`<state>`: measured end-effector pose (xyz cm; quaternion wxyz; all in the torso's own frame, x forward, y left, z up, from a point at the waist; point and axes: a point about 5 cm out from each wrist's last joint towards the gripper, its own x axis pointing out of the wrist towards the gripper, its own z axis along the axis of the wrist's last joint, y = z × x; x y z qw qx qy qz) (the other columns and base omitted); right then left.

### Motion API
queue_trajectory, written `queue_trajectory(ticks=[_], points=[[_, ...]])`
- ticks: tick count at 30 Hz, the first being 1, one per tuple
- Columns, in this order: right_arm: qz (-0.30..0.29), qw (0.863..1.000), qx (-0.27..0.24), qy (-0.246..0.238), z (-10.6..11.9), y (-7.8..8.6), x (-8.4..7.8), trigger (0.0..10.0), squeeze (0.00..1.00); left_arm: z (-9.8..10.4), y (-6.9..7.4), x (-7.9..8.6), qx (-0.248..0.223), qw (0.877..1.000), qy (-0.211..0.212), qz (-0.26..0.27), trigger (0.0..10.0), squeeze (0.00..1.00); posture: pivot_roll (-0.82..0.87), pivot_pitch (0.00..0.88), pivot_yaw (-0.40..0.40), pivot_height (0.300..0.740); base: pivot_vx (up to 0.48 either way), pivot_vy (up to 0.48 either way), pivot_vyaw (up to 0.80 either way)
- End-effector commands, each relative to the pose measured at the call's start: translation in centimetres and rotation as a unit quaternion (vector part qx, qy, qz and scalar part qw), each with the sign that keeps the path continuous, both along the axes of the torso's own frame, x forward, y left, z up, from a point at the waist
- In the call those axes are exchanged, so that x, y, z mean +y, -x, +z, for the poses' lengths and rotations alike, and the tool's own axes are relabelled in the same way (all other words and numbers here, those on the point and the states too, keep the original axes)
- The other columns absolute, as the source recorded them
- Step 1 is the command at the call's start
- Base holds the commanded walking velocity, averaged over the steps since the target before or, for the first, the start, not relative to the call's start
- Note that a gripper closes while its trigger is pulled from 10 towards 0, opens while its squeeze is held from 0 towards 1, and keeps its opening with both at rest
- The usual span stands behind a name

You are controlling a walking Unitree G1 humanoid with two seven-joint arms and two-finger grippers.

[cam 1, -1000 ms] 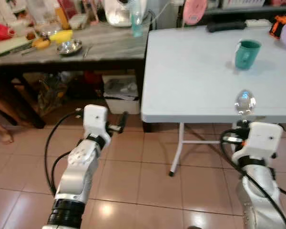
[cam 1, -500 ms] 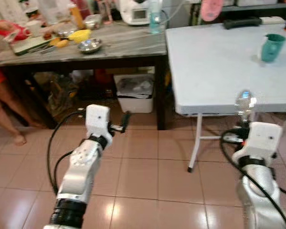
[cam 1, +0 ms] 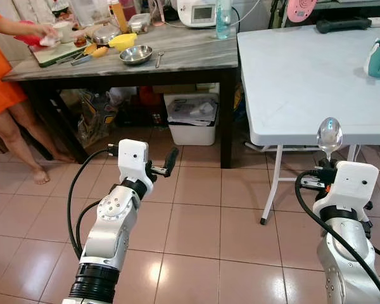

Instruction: Setting the table

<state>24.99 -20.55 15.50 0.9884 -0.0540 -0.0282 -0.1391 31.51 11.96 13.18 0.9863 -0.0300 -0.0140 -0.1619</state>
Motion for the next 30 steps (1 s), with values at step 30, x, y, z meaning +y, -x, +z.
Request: queue_trajectory(ticks=[30], points=[[0.006,1.0,-0.006,0.0,0.14,-0.07,0.26,10.0,0.0,0.12,0.3,-0.41,-0.002,0.999,0.001,-0.036,10.0,0.0,-0.22,0.05,0.124,0.74,0.36,0.0,0.0]])
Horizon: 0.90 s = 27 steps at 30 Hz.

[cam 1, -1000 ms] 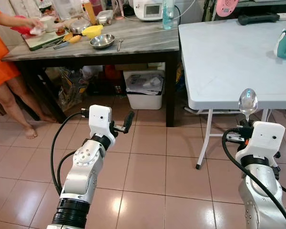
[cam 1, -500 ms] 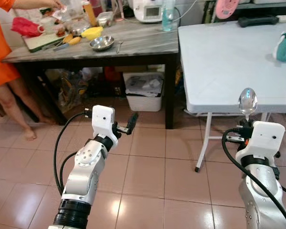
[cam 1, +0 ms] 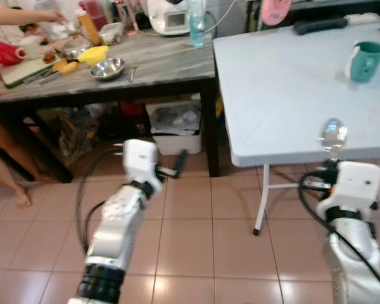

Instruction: Setting the table

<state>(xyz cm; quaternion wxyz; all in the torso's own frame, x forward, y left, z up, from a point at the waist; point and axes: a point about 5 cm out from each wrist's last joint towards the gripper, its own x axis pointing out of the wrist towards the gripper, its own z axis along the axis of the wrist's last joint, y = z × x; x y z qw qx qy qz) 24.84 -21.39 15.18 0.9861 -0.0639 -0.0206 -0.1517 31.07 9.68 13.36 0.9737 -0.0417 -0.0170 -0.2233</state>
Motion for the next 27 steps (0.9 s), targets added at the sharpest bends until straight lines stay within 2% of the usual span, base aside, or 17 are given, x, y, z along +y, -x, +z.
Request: queue_trajectory(ticks=[1,17,24,25,27], points=[[0.019,1.0,-0.014,-0.008,0.5,-0.2,1.1,10.0,0.0,-0.1,-0.1,1.8,0.0,1.0,-0.011,0.026,10.0,0.0,-0.22,0.05,0.124,0.74,0.424,0.0,0.0],[0.022,1.0,-0.014,-0.008,0.5,-0.4,1.1,10.0,0.0,-0.4,-0.1,2.0,0.008,0.999,-0.014,0.029,10.0,0.0,-0.21,0.047,0.122,0.74,0.42,0.0,0.0],[0.026,1.0,-0.011,-0.008,0.3,-0.2,1.2,10.0,0.0,-0.8,-0.1,3.4,0.011,0.996,-0.026,0.087,10.0,0.0,-0.21,0.048,0.112,0.74,0.087,0.0,0.0],[0.031,0.999,-0.01,-0.008,0.4,-0.3,1.2,10.0,0.0,-1.0,-0.1,4.4,0.009,0.991,-0.045,0.124,10.0,0.0,-0.21,0.047,0.105,0.74,0.0,0.0,0.0],[0.035,0.999,-0.01,-0.008,0.4,-0.3,1.2,10.0,0.0,-1.1,0.0,5.3,0.006,0.987,-0.056,0.151,10.0,0.0,-0.21,0.047,0.1,0.74,0.0,0.0,0.0]])
